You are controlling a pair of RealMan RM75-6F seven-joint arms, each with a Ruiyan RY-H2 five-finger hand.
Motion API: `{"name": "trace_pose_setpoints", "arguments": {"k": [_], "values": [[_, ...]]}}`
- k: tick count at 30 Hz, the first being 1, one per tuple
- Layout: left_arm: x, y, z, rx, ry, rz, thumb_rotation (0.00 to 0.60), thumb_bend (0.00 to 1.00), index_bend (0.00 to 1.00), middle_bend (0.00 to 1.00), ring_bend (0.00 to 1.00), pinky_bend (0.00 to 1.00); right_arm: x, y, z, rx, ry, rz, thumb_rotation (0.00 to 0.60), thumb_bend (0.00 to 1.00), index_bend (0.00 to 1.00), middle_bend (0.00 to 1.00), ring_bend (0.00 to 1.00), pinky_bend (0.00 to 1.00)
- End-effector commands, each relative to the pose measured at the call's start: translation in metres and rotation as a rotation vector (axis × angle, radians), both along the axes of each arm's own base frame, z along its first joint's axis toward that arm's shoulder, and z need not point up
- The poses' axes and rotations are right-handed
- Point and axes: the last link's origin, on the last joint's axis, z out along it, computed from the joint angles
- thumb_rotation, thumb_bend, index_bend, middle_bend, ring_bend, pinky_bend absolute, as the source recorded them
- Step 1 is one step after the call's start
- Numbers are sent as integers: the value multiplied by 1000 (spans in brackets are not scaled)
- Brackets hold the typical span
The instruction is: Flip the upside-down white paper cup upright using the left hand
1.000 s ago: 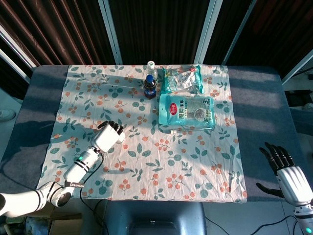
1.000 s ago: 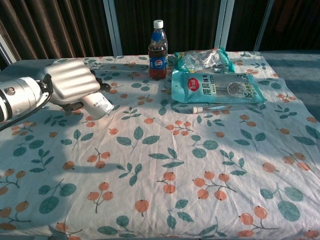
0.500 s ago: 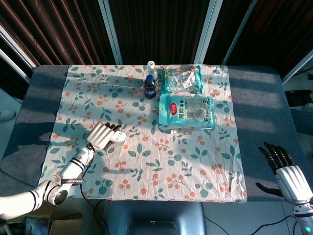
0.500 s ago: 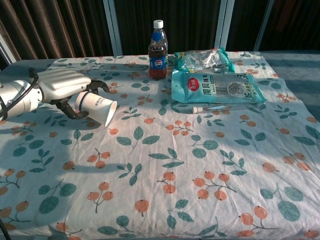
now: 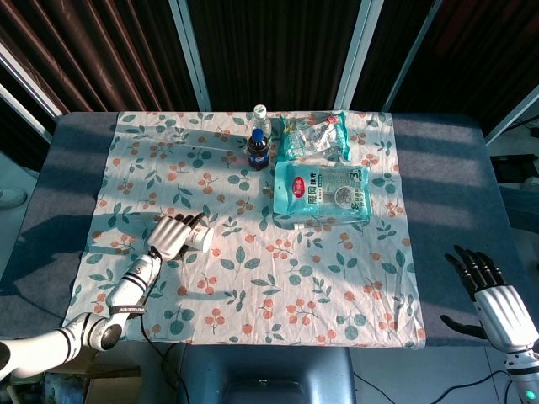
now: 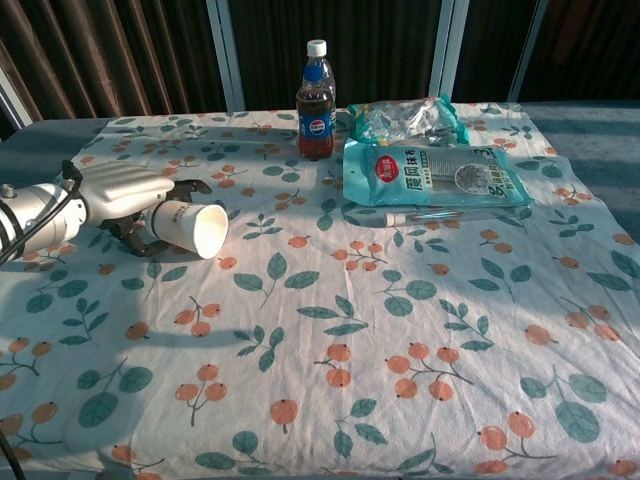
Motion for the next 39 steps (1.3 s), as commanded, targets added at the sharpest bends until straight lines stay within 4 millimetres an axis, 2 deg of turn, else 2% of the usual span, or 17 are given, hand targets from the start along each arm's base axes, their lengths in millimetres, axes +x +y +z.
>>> {"name": "trace_pose_setpoints", "arguments": {"k": [1, 4, 6, 15, 25, 34, 39], "values": [[-2, 0, 4, -7, 48, 15, 600, 442, 0, 86, 108, 360, 0, 0, 0, 2, 1, 1, 600, 59, 0, 0, 0, 181], [-2, -1, 8, 0, 104, 21, 600, 440, 0, 14, 32, 319, 0, 1, -1, 3, 2, 2, 600, 58, 0, 0, 0, 181], [-2, -1, 11, 8, 137, 18, 600, 439, 0, 0, 6, 296, 0, 1, -1, 5, 2, 3, 600, 58, 0, 0, 0, 181], [12, -8, 18, 28, 177, -23, 600, 440, 0, 0, 0, 277, 0, 0, -1, 11, 7, 2, 600, 58, 0, 0, 0, 181], [24, -13, 2, -4, 175, -99, 600, 441, 0, 0, 0, 256, 0, 1, -1, 15, 8, 2, 600, 58, 0, 0, 0, 181], [36, -8, -11, -4, 153, -134, 600, 439, 0, 0, 0, 252, 0, 1, -1, 14, 7, 2, 600, 58, 0, 0, 0, 181], [35, -6, -16, 2, 169, -139, 600, 438, 0, 0, 5, 252, 0, 2, 0, 13, 4, 5, 600, 58, 0, 0, 0, 181]]}}
